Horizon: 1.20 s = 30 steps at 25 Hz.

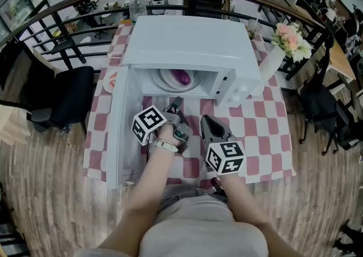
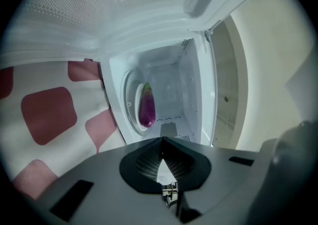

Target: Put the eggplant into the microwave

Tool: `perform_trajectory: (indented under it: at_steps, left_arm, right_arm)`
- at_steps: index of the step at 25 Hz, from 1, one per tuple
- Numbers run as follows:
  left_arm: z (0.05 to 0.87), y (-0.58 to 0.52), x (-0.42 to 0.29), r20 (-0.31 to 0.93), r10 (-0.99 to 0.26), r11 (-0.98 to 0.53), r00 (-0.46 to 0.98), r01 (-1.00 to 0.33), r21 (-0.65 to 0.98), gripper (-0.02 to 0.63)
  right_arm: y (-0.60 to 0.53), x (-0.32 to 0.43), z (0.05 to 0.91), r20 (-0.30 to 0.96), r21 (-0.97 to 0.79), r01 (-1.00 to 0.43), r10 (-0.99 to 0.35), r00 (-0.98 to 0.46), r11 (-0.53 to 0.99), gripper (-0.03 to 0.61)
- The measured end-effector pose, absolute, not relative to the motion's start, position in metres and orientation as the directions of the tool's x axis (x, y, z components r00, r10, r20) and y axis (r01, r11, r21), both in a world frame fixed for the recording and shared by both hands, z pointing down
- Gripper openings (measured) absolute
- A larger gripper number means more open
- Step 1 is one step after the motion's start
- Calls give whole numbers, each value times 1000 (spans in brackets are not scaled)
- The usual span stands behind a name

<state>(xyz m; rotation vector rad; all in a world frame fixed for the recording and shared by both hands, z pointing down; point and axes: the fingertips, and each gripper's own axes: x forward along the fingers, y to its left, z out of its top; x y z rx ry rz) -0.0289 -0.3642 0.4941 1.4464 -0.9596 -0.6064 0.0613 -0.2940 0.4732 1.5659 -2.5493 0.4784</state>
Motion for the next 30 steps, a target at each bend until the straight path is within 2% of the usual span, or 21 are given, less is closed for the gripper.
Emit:
perform_trajectory:
  at_steps: [7,13,20,30]
  left_arm:
    - [471,-347,-23,68,-833,-75,549,-234,969,3]
    - [452,-331,-16,14,-827,-231,562,-362,903,3]
    - [436,-310,-4,9,-827,-418,562,-626,658,3]
    - [431,-292,9,19,-825,-520,565,-771,367,3]
  right_arm:
    - [-290,55,457,167,-240,-860,-854,-493,450,25]
    - [-286,52,453,159,-204,-866,-857,-490,457,25]
    - [-283,54,452,152,-190,-869,-861,-485,456,25]
    - [-275,57,451,140,-153,-879,-870,-472,452,25]
